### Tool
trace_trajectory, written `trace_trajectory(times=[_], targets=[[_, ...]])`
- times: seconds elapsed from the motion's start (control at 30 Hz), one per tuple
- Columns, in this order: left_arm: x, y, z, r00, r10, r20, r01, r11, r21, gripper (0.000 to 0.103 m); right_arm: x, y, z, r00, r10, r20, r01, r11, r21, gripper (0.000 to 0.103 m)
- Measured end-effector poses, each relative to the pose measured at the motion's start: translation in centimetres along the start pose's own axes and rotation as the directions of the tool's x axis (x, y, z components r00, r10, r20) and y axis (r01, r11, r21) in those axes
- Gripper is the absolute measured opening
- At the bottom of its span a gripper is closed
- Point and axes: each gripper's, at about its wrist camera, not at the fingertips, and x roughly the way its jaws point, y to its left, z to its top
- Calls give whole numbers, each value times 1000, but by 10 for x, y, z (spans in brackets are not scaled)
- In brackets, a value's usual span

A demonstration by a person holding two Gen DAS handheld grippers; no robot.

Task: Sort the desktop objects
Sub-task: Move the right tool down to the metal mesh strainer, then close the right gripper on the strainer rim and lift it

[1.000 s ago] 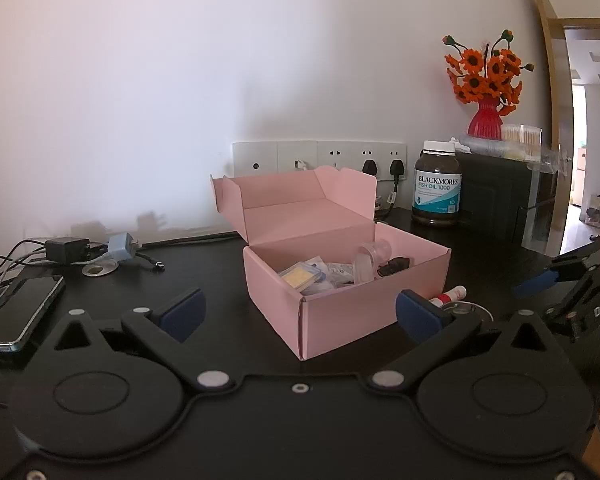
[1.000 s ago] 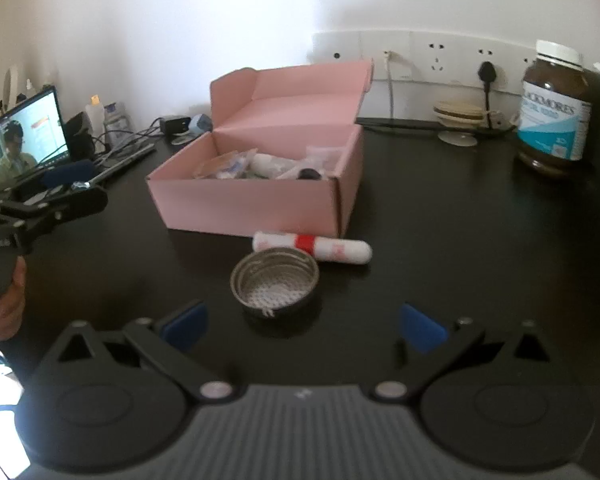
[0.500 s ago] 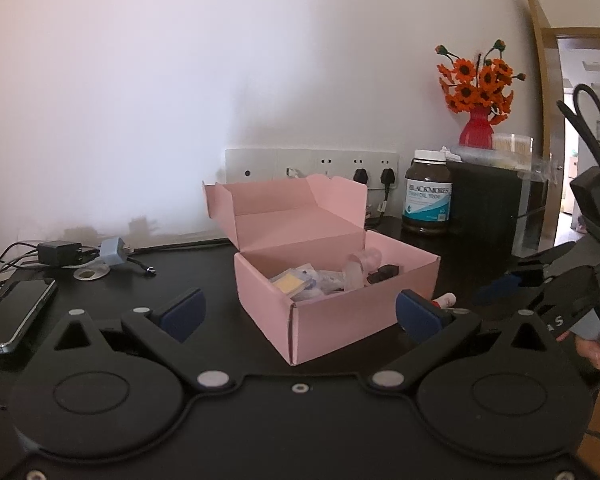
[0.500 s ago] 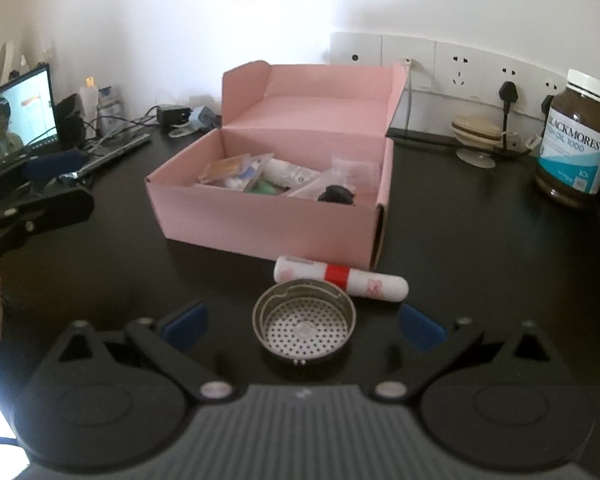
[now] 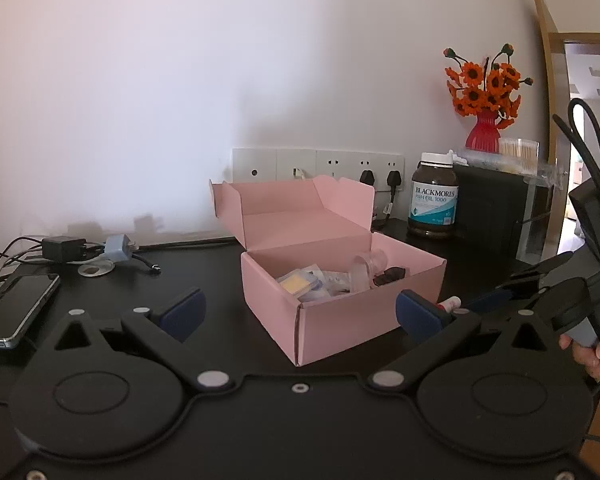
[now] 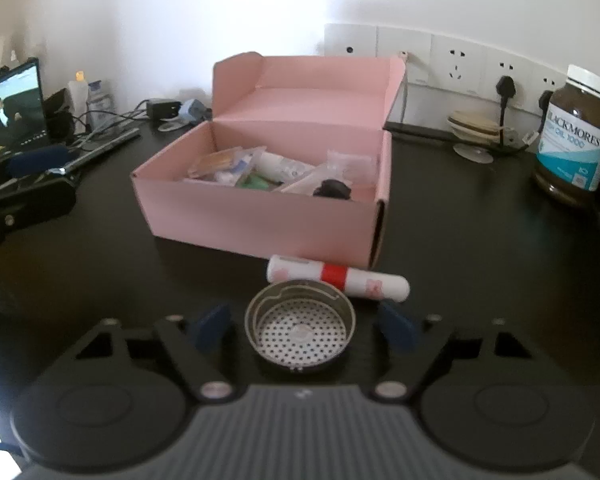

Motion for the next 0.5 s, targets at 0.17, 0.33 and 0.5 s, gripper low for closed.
trace_trajectory(times=[0.17,0.33,0.5], targets=[[0,0,0,1000,2,1,-2,1000,-4,103,-2,-1,0,1000,-7,8,7,1000,2,63],[-4,3,0,1000,-10,27,11,1000,-22,103,-5,-2,-2,1000,-2,24,2,1000,10,55],[-4,4,0,999,-13,30,14,1000,-28,103,-9,-3,-4,999,-6,43,6,1000,14,54]])
